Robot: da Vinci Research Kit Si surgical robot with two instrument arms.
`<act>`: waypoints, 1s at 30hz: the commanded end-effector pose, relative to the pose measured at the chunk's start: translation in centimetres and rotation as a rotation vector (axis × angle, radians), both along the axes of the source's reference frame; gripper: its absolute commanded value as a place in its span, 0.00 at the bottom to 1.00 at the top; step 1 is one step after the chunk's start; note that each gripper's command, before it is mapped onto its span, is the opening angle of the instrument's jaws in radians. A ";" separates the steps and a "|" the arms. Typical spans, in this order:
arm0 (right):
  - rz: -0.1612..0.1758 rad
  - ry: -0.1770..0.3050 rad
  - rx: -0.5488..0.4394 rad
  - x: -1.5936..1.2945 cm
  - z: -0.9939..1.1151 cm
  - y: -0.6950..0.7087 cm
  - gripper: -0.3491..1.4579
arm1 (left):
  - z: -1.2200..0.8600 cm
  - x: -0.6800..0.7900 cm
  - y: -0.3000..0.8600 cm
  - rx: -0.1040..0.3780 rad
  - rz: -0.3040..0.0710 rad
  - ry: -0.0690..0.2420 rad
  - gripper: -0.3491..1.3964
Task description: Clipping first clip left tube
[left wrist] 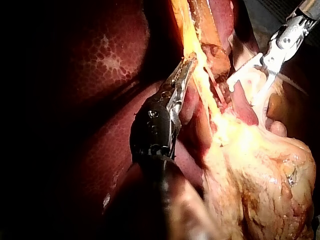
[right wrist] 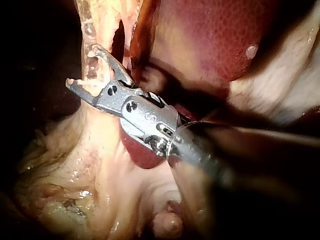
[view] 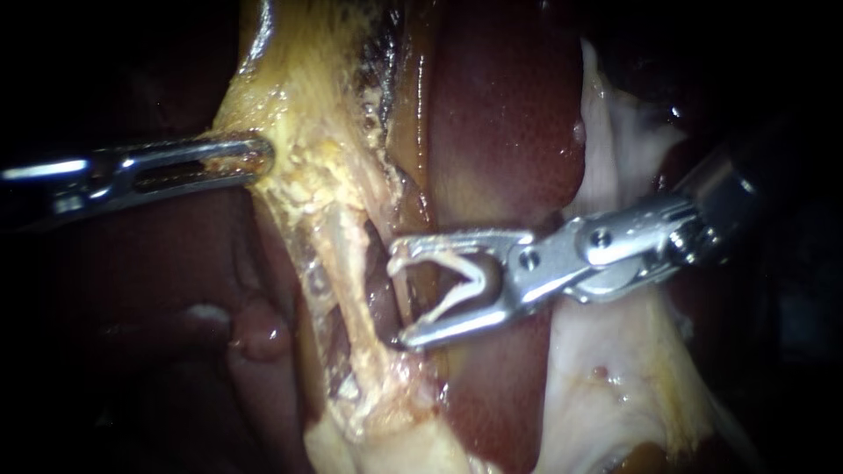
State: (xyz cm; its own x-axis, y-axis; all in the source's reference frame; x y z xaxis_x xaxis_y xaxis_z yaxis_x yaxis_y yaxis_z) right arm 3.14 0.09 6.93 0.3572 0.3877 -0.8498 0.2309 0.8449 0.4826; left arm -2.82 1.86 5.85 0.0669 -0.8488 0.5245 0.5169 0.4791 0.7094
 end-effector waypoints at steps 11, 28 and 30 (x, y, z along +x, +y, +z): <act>-0.011 -0.101 0.037 0.03 0.49 -0.06 0.46 | -0.03 0.04 0.01 0.000 -0.002 -0.002 0.00; -0.011 -0.068 0.106 0.45 0.81 -0.18 0.49 | -0.08 0.03 -0.01 0.001 -0.003 -0.001 0.00; -0.024 -0.031 0.133 0.46 0.81 -0.19 0.49 | -0.08 0.03 -0.01 0.001 -0.003 -0.001 0.00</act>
State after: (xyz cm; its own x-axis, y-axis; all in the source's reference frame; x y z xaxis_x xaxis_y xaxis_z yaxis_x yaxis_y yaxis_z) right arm 3.60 -0.11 7.74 0.3856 0.4987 -0.7763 0.2428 0.7568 0.6068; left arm -2.78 1.85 5.77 0.0632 -0.8495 0.5238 0.5178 0.4766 0.7104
